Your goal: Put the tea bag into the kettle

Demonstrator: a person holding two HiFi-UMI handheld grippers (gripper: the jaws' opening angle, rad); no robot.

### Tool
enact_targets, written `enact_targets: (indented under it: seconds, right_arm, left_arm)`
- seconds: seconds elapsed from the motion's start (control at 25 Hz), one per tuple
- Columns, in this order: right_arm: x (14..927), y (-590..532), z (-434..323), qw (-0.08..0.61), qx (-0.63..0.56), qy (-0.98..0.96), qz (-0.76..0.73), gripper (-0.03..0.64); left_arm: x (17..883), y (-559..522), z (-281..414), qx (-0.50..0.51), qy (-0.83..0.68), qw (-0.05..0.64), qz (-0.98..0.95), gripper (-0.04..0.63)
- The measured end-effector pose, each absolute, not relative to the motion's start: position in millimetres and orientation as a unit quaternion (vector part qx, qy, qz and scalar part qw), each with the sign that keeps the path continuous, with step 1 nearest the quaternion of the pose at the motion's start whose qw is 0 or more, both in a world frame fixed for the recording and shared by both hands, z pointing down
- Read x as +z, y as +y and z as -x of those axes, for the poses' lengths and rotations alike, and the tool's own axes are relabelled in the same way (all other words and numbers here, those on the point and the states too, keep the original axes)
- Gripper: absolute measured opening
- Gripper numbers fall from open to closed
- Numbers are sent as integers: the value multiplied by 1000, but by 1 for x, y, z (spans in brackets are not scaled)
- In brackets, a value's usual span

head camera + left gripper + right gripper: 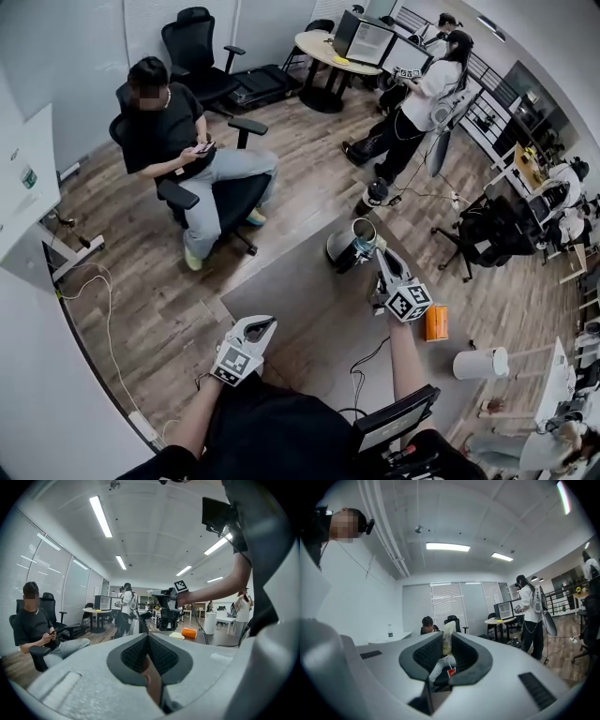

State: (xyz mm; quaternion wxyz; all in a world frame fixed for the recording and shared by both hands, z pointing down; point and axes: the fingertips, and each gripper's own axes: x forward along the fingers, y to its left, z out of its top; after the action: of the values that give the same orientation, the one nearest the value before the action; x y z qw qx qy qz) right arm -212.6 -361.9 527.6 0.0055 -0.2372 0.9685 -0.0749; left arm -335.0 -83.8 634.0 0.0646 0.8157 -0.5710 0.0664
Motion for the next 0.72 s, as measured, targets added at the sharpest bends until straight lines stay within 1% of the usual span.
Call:
enact_targets:
  seconds: [0.16,0.36,0.72]
  right_arm:
    - [534,-400,203,1,-93,963,254,61]
    - [532,-431,204,-14,-75,963,260,61]
    - [547,-479,228,-76,-44,964,249,61]
  left_arm:
    - [637,-80,342,73,-579,65,-810,3]
    - [644,-68,354,81,-596,75,-795,3]
    - [656,-58,362,94,-615,92,-778,3]
